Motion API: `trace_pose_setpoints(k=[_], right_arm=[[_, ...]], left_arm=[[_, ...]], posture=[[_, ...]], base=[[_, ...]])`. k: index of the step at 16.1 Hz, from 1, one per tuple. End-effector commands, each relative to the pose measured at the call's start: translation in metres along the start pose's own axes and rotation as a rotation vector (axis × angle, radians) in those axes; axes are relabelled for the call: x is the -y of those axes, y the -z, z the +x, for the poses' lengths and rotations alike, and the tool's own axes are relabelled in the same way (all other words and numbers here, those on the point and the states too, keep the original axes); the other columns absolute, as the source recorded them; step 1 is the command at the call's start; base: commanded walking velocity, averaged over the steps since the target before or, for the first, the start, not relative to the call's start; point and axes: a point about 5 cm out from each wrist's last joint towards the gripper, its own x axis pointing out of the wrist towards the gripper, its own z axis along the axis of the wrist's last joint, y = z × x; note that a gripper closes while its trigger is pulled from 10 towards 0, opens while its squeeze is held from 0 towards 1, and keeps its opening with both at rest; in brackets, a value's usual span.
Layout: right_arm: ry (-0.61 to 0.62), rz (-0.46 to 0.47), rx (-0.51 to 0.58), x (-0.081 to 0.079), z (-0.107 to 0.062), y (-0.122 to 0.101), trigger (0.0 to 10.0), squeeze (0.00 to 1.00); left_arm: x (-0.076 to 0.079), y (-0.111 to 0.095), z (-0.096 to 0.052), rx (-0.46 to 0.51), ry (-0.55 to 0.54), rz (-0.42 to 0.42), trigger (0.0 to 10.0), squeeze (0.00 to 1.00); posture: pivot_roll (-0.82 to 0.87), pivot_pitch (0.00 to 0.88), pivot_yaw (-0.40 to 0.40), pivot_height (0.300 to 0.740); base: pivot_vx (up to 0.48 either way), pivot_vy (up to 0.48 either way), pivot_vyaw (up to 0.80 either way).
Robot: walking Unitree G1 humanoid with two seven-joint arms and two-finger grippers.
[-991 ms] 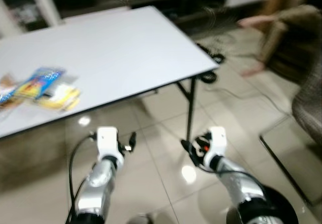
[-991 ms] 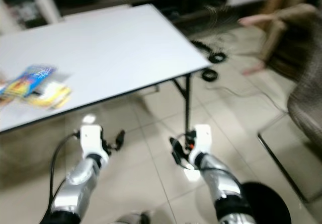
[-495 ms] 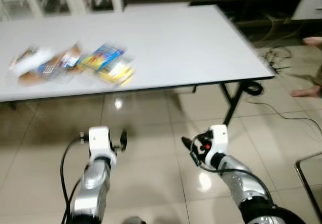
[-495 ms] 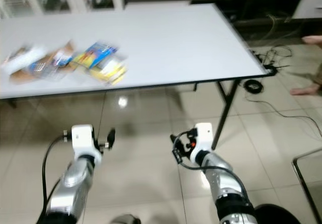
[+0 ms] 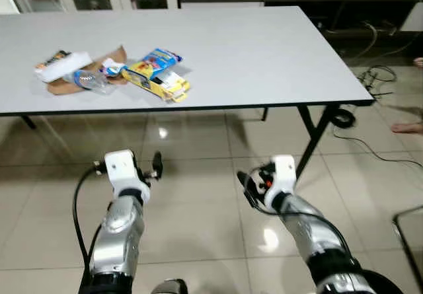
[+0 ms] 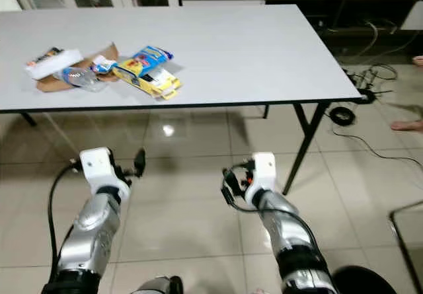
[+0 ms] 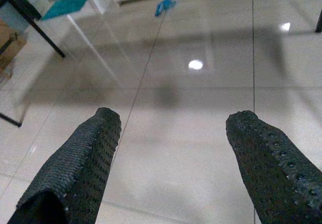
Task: Picking trash to rubbish bin
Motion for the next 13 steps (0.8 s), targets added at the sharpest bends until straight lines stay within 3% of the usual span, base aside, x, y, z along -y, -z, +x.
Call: trace_pose_setpoints(k=[1, 7, 8, 11, 13], right_arm=[[0.0, -0.037, 0.052, -0.001, 0.004, -0.014, 10.0, 0.0], [-0.003, -0.085, 0.124, -0.007, 0.01, -0.042, 10.0, 0.0], [-0.047, -0.015, 0.124, -0.011, 0.011, -0.043, 10.0, 0.0], [0.012, -0.008, 0.126, -0.004, 0.011, -0.043, 10.0, 0.0], [0.082, -0.106, 0.15, 0.005, 0.01, -0.05, 10.0, 0.0]], left_arm=[[0.001, -0.009, 0.001, 0.019, -0.011, -0.021, 10.0, 0.0], [0.013, -0.025, -0.001, 0.094, -0.014, -0.101, 10.0, 0.0], [0.012, -0.028, -0.003, 0.11, -0.029, -0.096, 10.0, 0.0], [0.01, -0.04, -0.008, 0.173, -0.009, -0.021, 10.0, 0.0], [0.006, -0.042, -0.013, 0.168, 0.005, 0.015, 10.0, 0.0]], posture=[[-0.04, 0.081, 0.001, 0.74], [-0.06, 0.064, -0.055, 0.74], [-0.06, 0.066, -0.051, 0.74], [-0.05, 0.076, -0.039, 0.74], [-0.05, 0.081, -0.032, 0.74]], base=[[0.0, 0.0, 0.0], [0.0, 0.0, 0.0], [0.0, 0.0, 0.0], [0.0, 0.0, 0.0], [0.0, 0.0, 0.0]])
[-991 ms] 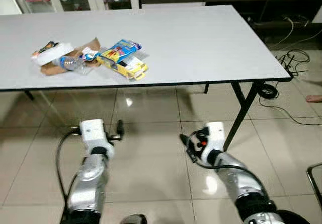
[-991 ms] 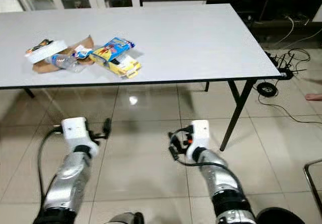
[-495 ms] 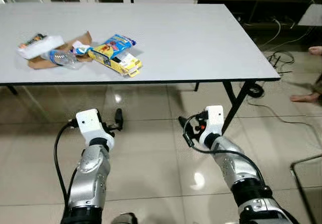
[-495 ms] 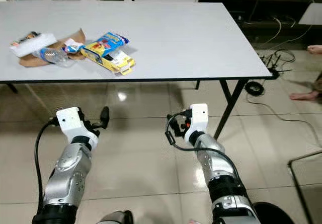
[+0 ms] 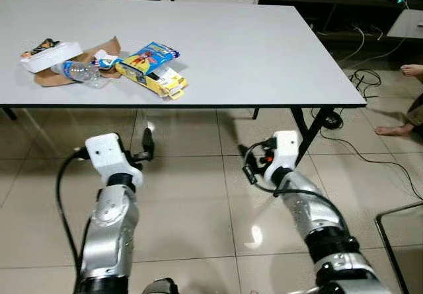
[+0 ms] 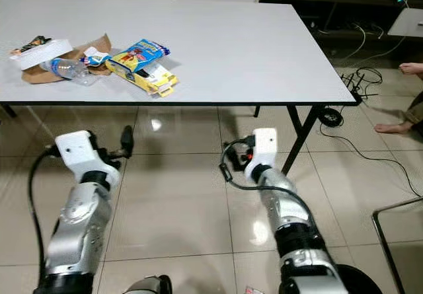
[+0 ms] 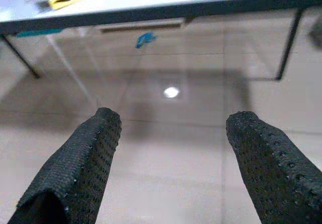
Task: Picking trash to rubbish bin
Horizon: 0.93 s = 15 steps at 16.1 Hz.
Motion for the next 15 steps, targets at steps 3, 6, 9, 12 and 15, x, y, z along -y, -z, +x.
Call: trace_pose_setpoints(k=[3, 6, 9, 12, 15], right_arm=[[0.041, -0.06, 0.077, 0.002, 0.003, -0.017, 10.0, 0.0], [-0.009, -0.141, 0.097, -0.008, 0.007, -0.024, 10.0, 0.0], [-0.057, -0.124, 0.129, -0.015, 0.008, -0.028, 10.0, 0.0], [-0.097, -0.16, 0.175, -0.019, 0.011, -0.039, 10.0, 0.0], [-0.124, -0.156, 0.191, -0.028, 0.016, -0.044, 10.0, 0.0]], left_arm=[[-0.005, 0.016, -0.015, -0.09, -0.014, 0.062, 10.0, 0.0], [-0.002, 0.02, -0.029, -0.13, -0.019, 0.06, 10.0, 0.0], [0.003, 0.013, -0.03, -0.086, 0.005, 0.073, 10.0, 0.0], [0.007, -0.002, -0.024, -0.016, -0.013, 0.027, 10.0, 0.0], [0.006, -0.007, -0.022, 0.007, -0.021, 0.027, 10.0, 0.0]], posture=[[-0.04, 0.07, -0.047, 0.74], [-0.01, 0.069, -0.054, 0.74], [0.0, 0.043, -0.088, 0.74], [0.02, 0.025, -0.102, 0.74], [0.02, 0.014, -0.107, 0.74]], base=[[0.0, 0.0, 0.0], [0.0, 0.0, 0.0], [0.0, 0.0, 0.0], [0.0, 0.0, 0.0], [0.325, 0.085, 0.0]])
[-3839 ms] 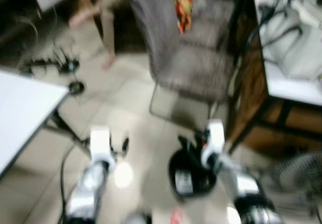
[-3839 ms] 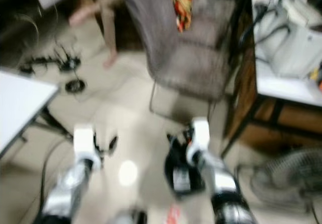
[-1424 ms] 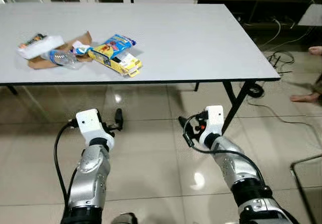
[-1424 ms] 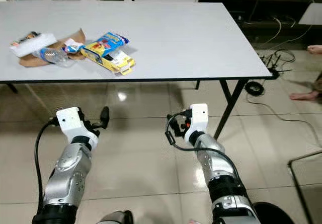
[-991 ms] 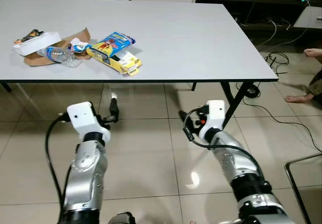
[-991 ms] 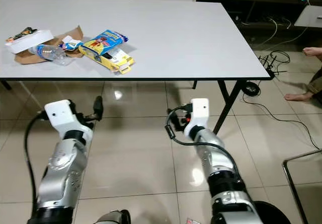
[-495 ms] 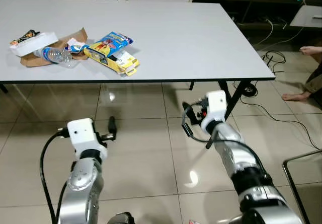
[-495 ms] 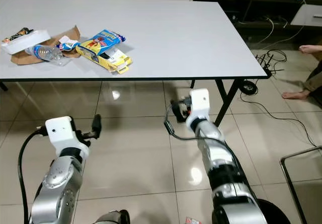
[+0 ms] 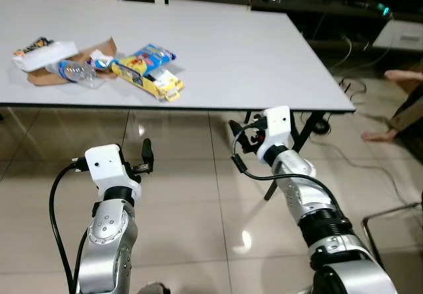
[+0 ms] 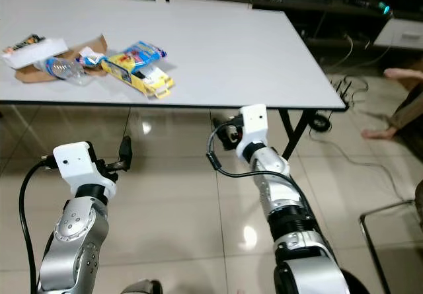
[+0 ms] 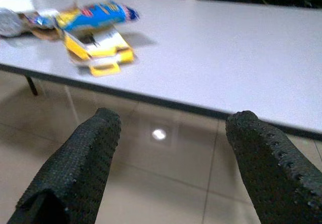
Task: Picking trash to rubbish bin
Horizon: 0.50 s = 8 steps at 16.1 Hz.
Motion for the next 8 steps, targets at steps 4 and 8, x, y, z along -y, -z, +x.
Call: trace_pose_setpoints(k=[4, 8], right_arm=[[0.001, -0.04, 0.012, 0.0048, -0.0017, -0.002, 10.0, 0.0], [0.02, -0.054, 0.009, 0.01, -0.0046, -0.001, 10.0, 0.0]], left_arm=[[0.0051, -0.0153, 0.0069, 0.06, -0.005, -0.024, 10.0, 0.0], [0.0093, -0.0139, 0.0092, 0.055, 0.003, -0.036, 10.0, 0.0]], posture=[[0.0, 0.016, -0.107, 0.74], [-0.01, 0.018, -0.105, 0.74]], base=[[0.332, 0.26, 0.0], [0.334, 0.277, 0.0]])
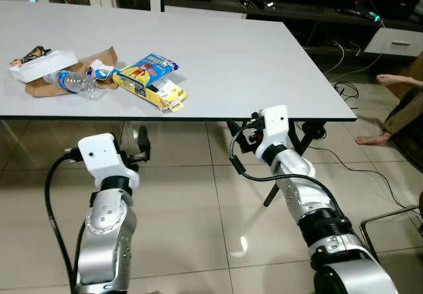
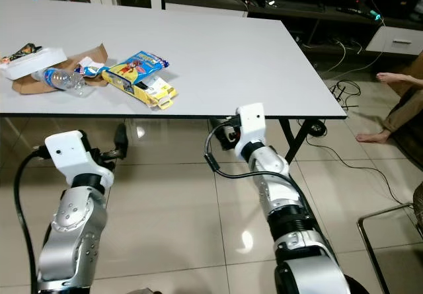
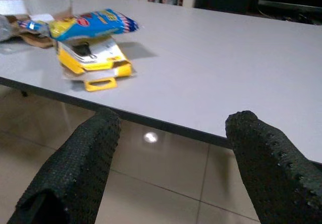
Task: Picking trash to rubbish bin
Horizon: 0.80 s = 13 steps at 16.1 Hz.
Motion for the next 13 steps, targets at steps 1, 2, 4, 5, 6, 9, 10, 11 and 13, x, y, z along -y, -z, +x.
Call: trace_pose_setpoints(k=[1, 2, 4, 5, 6, 9, 10, 11, 13], right_arm=[[0.018, -0.015, 0.008, 0.0044, -0.0021, -0.0004, 10.0, 0.0], [0.019, -0.017, 0.008, 0.0047, -0.0026, -0.0004, 10.0, 0.0], [0.02, -0.02, 0.01, 0.0053, -0.0031, -0.001, 10.0, 0.0], [0.02, -0.019, 0.011, 0.0054, -0.003, -0.0016, 10.0, 0.0], [0.02, -0.019, 0.015, 0.0054, -0.003, -0.0027, 10.0, 0.0], [0.023, -0.017, 0.018, 0.0052, -0.0035, -0.0027, 10.0, 0.0], [0.025, -0.016, 0.017, 0.0049, -0.0039, -0.0022, 10.0, 0.0], [0.026, -0.015, 0.017, 0.0049, -0.004, -0.002, 10.0, 0.0], [0.027, -0.014, 0.015, 0.0044, -0.0045, -0.001, 10.0, 0.0]], left_arm=[[0.0045, 0.0029, -0.0002, -0.011, 0.006, -0.009, 10.0, 0.0], [0.0047, 0.0034, -0.0002, -0.013, 0.007, -0.008, 10.0, 0.0], [0.0036, 0.0043, 0.0005, -0.02, 0.003, -0.013, 10.0, 0.0], [0.0035, 0.0045, 0.0006, -0.021, 0.002, -0.013, 10.0, 0.0], [0.0036, 0.0048, 0.0002, -0.024, 0.0, -0.014, 10.0, 0.0], [0.0044, 0.0052, 0.0001, -0.028, 0.005, -0.012, 10.0, 0.0], [0.0046, 0.0054, 0.0002, -0.029, 0.008, -0.011, 10.0, 0.0], [0.0046, 0.0054, 0.0002, -0.03, 0.008, -0.01, 10.0, 0.0], [0.0044, 0.0054, 0.0006, -0.032, 0.008, -0.011, 10.0, 0.0]], posture=[[-0.01, 0.019, -0.105, 0.74], [-0.02, 0.021, -0.106, 0.74], [-0.02, 0.026, -0.106, 0.74], [-0.02, 0.026, -0.106, 0.74], [-0.02, 0.03, -0.103, 0.74], [-0.02, 0.034, -0.099, 0.74], [-0.03, 0.036, -0.096, 0.74], [-0.03, 0.036, -0.096, 0.74], [-0.02, 0.038, -0.092, 0.74]], base=[[0.337, 0.277, 0.0], [0.334, 0.277, 0.0], [0.332, 0.281, 0.0], [0.33, 0.277, 0.0], [0.33, 0.281, 0.0], [0.33, 0.279, 0.0], [0.33, 0.289, 0.0], [0.33, 0.289, 0.0], [0.33, 0.304, 0.0]])
